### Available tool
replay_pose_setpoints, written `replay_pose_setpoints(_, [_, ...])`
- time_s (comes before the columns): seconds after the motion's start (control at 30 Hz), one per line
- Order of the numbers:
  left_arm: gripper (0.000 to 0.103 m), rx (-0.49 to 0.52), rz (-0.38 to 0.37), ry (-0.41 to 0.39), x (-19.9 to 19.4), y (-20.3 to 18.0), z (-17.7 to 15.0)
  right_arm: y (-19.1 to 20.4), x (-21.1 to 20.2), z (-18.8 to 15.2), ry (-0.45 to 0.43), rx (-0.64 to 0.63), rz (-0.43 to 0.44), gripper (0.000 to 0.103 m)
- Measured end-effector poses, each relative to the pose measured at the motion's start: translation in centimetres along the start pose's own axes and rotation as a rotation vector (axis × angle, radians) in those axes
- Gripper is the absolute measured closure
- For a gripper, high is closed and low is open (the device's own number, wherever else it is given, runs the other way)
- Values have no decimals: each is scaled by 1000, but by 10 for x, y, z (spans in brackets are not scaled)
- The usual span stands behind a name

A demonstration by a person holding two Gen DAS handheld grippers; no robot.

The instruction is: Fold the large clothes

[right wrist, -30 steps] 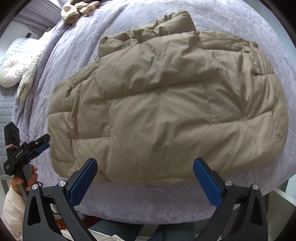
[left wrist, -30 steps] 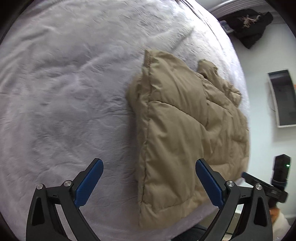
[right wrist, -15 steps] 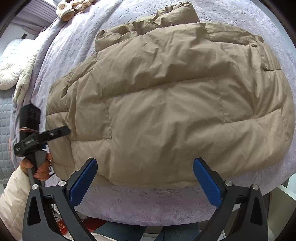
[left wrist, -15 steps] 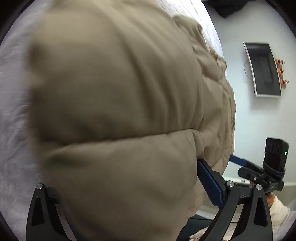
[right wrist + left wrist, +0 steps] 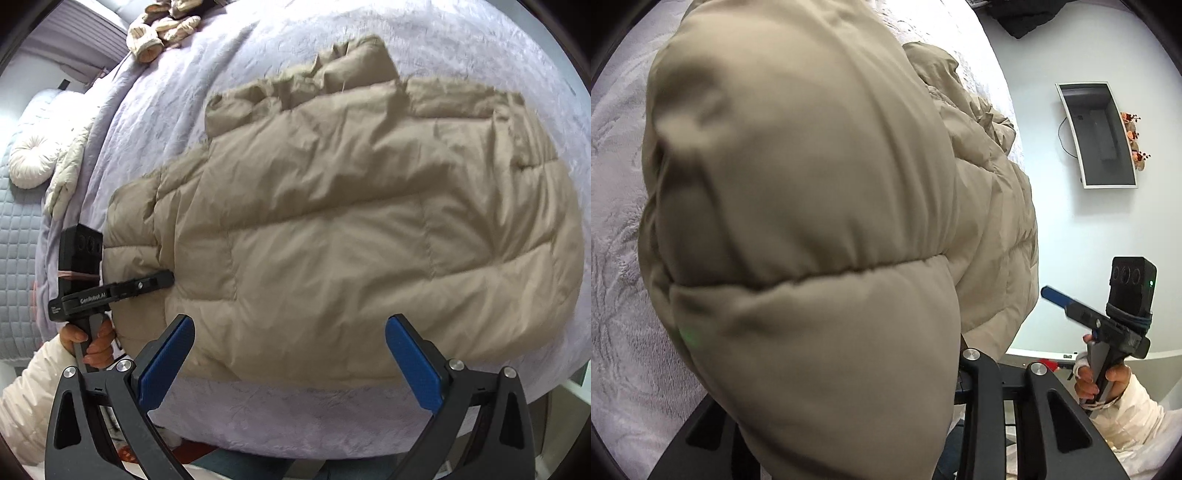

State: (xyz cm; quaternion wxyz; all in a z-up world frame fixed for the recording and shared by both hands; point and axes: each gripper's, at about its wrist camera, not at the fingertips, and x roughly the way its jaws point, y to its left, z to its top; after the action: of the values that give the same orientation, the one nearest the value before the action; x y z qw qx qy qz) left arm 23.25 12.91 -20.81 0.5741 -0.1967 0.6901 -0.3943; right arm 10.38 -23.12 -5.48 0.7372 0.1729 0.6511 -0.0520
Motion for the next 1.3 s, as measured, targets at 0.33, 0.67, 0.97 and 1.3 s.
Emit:
replay_pose_setpoints(0.33, [72,36,30,-57,-21,-77,-25,-33,30,31,-78,-11,-8,92])
replay_pose_setpoints(0.67, [72,109,61,-77,3,-227,-40,-72,71,61,-8,67,168,93])
replay_pose_setpoints(0.97, [72,186,235,-57,82,-332,-42,-104,80,70,76,126,318,94])
replay_pose_setpoints(1.3, [23,284,242,35,192,-381,-44,-226,-20,42,-69,252,343,94])
